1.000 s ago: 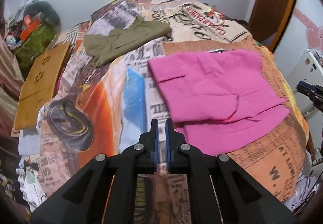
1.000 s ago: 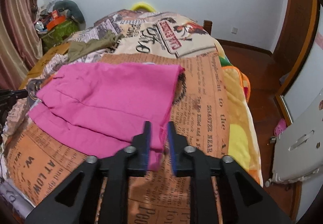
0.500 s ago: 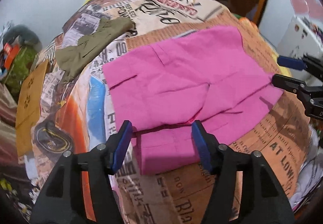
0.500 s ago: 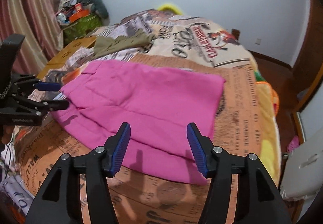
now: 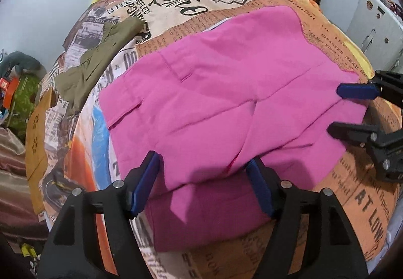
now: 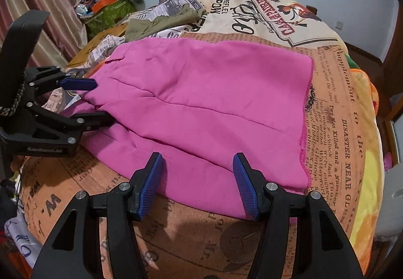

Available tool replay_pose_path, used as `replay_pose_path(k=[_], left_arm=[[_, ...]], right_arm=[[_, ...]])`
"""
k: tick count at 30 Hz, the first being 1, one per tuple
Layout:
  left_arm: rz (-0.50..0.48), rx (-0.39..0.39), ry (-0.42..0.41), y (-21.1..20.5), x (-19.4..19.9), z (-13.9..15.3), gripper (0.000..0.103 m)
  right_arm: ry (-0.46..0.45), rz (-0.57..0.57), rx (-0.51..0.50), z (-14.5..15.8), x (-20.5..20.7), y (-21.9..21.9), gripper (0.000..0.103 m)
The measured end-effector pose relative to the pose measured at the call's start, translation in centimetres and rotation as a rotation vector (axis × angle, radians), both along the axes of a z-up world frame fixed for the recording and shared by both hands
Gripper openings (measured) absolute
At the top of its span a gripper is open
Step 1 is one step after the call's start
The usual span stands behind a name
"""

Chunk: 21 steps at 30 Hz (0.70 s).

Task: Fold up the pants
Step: 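Open both grippers and release the folded pink pants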

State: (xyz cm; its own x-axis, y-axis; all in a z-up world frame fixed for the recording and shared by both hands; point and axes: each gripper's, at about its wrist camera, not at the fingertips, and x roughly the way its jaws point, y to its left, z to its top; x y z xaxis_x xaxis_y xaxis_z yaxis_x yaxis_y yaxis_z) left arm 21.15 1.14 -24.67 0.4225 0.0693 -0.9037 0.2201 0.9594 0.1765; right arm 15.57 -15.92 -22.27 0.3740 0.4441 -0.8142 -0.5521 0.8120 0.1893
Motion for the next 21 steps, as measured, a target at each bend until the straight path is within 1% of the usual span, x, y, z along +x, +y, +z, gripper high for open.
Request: replay_pose_path(k=[4, 8, 14, 16, 18, 19, 20, 21], left_arm=[[0.012, -0.035, -0.018, 0.3, 0.9, 0.9, 0.07], [0.032, -0.089, -0.044, 1.0, 1.7, 2.3, 0.07], [0.044, -0.153, -0.027, 1.3, 1.8, 2.3, 0.07], [0.042, -0.154, -0.021, 1.0, 1.3, 1.9, 0.07], [0.042, -0.15, -0.012, 0.8, 1.0, 1.5, 0.07], [0.041, -0.146, -0.01, 0.7, 1.0, 1.3, 0.07], [0.041, -0.135, -0.012, 0.6, 0.9, 1.1, 0.07], [0.043, -0.121, -0.017, 0.5, 0.8, 1.0, 0.069]], right_arm=[[-0.007, 0.03, -0.007, 0.2, 0.4, 0.8, 0.054], [-0.018, 0.064, -0.012, 0.3, 1.2, 2.0, 0.054], [-0.032, 0.069, 0.007, 0.3, 2.7, 3.3, 0.053], [-0.032, 0.053, 0.03, 0.5, 3.3, 3.1, 0.042], [-0.031, 0.041, 0.046, 0.8, 3.7, 2.9, 0.024], [-0.034, 0.039, 0.055, 0.9, 3.8, 2.8, 0.019], [-0.037, 0.042, 0.065, 1.0, 3.8, 2.7, 0.01], [-0.038, 0.045, 0.071, 1.1, 3.7, 2.7, 0.01]])
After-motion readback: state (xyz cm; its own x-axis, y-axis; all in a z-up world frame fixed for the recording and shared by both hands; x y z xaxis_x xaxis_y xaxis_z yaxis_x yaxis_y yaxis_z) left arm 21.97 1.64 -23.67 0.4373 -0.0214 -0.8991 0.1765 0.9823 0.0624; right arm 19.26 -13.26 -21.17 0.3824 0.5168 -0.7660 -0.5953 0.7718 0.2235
